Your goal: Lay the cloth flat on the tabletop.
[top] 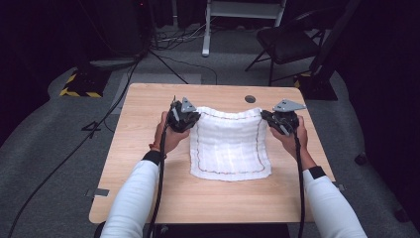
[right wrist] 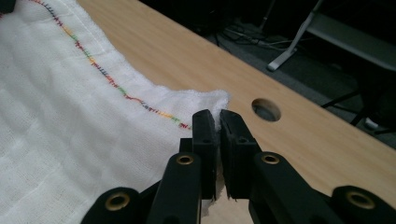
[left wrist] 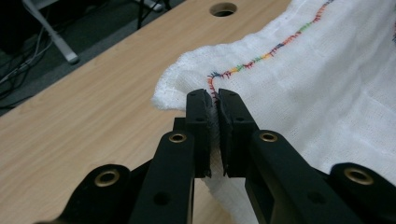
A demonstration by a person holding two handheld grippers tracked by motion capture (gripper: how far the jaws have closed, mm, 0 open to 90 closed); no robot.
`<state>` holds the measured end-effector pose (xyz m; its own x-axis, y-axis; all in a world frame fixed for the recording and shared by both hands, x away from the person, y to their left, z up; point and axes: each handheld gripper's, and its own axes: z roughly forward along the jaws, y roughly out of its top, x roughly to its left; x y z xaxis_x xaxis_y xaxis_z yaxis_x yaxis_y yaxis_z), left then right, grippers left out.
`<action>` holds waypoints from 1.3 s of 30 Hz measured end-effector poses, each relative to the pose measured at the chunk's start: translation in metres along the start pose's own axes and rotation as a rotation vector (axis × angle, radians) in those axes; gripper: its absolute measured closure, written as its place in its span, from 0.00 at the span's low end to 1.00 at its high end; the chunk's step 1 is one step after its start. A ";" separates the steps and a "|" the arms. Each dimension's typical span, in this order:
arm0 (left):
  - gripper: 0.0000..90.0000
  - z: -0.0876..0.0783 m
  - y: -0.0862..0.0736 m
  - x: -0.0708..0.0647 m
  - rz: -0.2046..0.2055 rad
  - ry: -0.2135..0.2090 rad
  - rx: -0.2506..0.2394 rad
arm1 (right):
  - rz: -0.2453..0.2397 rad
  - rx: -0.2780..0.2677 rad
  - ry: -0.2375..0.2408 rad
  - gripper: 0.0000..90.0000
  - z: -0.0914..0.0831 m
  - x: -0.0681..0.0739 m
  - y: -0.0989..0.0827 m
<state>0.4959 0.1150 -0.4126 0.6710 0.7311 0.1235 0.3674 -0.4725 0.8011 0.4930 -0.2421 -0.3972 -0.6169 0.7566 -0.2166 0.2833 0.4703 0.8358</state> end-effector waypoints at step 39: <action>0.31 -0.025 -0.100 -0.086 0.107 -0.228 0.246 | -0.045 0.298 0.207 0.45 -0.050 0.048 -0.123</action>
<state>0.3857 0.1118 -0.4888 0.8305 0.5554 0.0428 0.4127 -0.6650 0.6224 0.3916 -0.2860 -0.4852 -0.7606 0.6384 -0.1180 0.4348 0.6360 0.6376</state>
